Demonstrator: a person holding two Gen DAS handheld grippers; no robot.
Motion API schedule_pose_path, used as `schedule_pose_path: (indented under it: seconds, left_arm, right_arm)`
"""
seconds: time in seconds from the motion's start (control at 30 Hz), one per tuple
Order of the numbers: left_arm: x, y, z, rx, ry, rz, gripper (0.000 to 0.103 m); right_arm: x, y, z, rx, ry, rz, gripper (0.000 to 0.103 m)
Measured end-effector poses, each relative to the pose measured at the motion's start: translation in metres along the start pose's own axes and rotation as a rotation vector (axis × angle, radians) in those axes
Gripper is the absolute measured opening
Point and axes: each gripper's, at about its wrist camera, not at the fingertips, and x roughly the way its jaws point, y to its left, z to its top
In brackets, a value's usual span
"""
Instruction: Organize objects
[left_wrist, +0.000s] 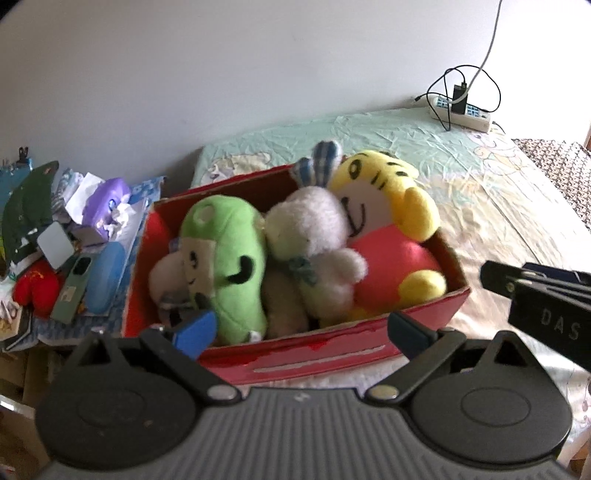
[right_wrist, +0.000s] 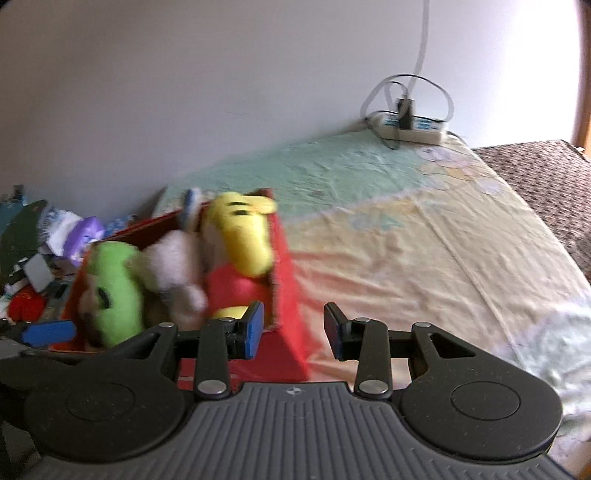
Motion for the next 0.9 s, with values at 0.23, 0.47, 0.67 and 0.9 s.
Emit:
schedule_pose_path:
  seconds: [0.23,0.47,0.67,0.9]
  left_arm:
    - [0.001,-0.040,0.003,0.075,0.002,-0.065,0.100]
    - [0.005,-0.068,0.004,0.141,0.005,-0.082,0.099]
    - [0.011,-0.069,0.008,0.147,0.014,-0.084,0.099]
    - [0.016,-0.055,0.007,0.136,0.039,-0.084,0.100]
  right_arm:
    - [0.001,-0.042,0.000,0.085,0.013,-0.133,0.038]
    - [-0.001,-0.063,-0.004,0.128,0.023,-0.230,0.043]
    - [0.000,-0.065,-0.005,0.133,0.024,-0.265,0.043]
    - [0.010,-0.052,-0.002,0.114,0.031,-0.245,0.044]
